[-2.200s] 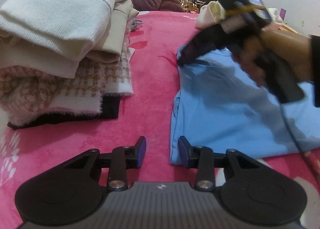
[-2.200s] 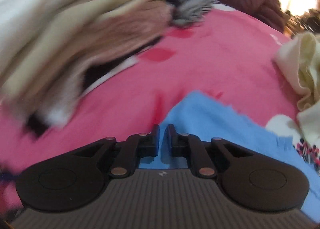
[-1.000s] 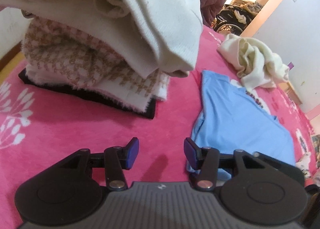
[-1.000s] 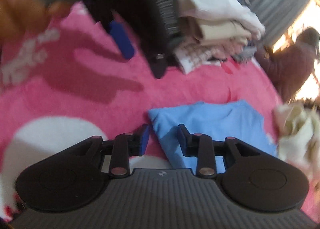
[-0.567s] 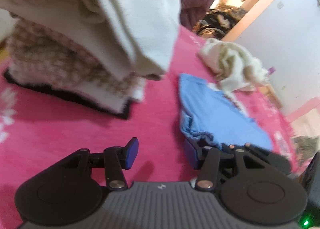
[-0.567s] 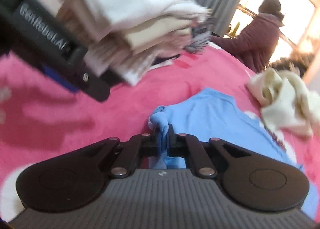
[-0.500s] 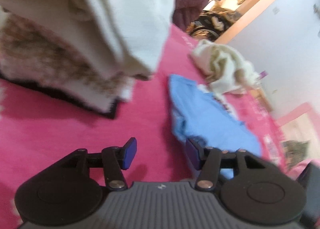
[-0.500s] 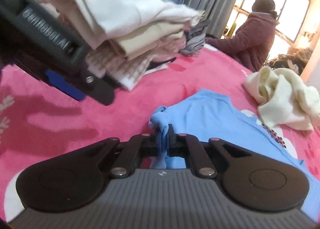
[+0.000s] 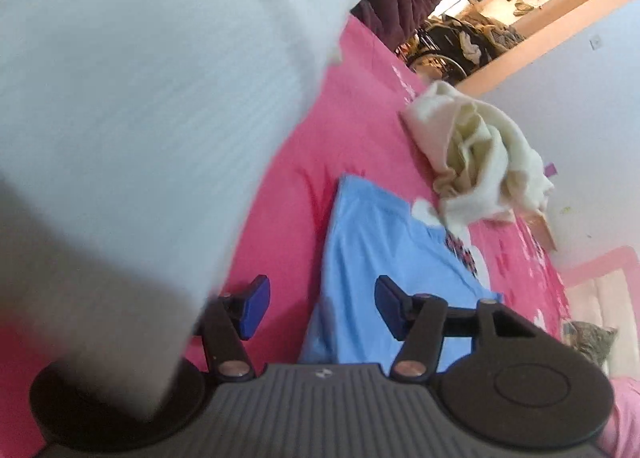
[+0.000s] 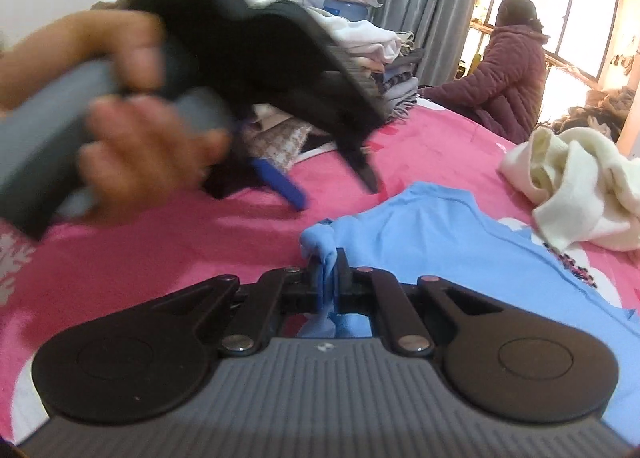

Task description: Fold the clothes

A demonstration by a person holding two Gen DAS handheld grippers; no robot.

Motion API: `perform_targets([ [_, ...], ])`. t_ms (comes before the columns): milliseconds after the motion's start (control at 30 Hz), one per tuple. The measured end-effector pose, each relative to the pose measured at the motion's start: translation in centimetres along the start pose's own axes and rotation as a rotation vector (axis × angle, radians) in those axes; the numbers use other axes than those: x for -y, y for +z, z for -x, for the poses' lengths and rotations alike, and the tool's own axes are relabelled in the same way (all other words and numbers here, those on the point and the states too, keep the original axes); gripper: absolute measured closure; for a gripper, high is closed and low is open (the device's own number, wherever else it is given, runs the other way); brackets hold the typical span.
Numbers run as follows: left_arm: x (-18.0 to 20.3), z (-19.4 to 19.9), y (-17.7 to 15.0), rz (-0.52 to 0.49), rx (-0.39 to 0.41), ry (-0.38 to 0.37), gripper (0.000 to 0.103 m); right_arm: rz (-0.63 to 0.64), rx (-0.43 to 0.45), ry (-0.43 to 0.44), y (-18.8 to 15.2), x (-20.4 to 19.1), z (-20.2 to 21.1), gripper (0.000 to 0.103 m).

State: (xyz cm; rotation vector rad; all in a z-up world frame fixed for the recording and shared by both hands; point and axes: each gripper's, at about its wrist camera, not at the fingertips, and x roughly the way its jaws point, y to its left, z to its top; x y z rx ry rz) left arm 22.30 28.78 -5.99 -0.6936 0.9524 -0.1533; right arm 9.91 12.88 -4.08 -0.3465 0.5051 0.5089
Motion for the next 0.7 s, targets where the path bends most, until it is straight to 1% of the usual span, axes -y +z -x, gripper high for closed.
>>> perform_targets([
  [67, 0.3, -1.6, 1.0, 0.012, -0.015, 0.021, 0.044, -0.004, 0.009, 0.006, -0.1, 0.0, 0.1, 0.1],
  [133, 0.7, -3.7, 2.0, 0.014, -0.053, 0.055, 0.044, -0.017, 0.02, 0.009, -0.1, 0.2, 0.3, 0.1],
  [200, 1.4, -4.8, 2.2, 0.004, -0.059, 0.07, 0.044, -0.034, 0.032, 0.011, -0.1, 0.5, 0.5, 0.1],
  [267, 1.9, -5.3, 2.3, 0.006, -0.054, 0.055, 0.044, -0.06, 0.043, 0.01, -0.1, 0.9, 0.7, 0.1],
  [333, 2.9, -6.0, 1.9, -0.036, -0.061, 0.055, 0.045, -0.089, 0.056, 0.009, -0.2, 1.2, 1.2, 0.1],
  [433, 4.6, -6.9, 1.4, -0.145, -0.057, 0.088, 0.047, -0.118, 0.074, 0.01, -0.3, 1.6, 1.9, 0.1],
  [533, 5.4, -8.1, 2.1, -0.174, -0.059, 0.117, 0.057, -0.134, 0.085, 0.015, -0.5, 2.0, 2.1, 0.1],
  [633, 5.2, -8.7, 3.7, -0.167, -0.087, 0.135, 0.068, -0.151, 0.095, 0.016, -0.6, 2.3, 2.4, 0.1],
  [700, 5.0, -8.7, 4.5, -0.129, -0.107, 0.147, 0.087, -0.162, 0.108, 0.011, -0.6, 2.4, 2.8, 0.1],
])
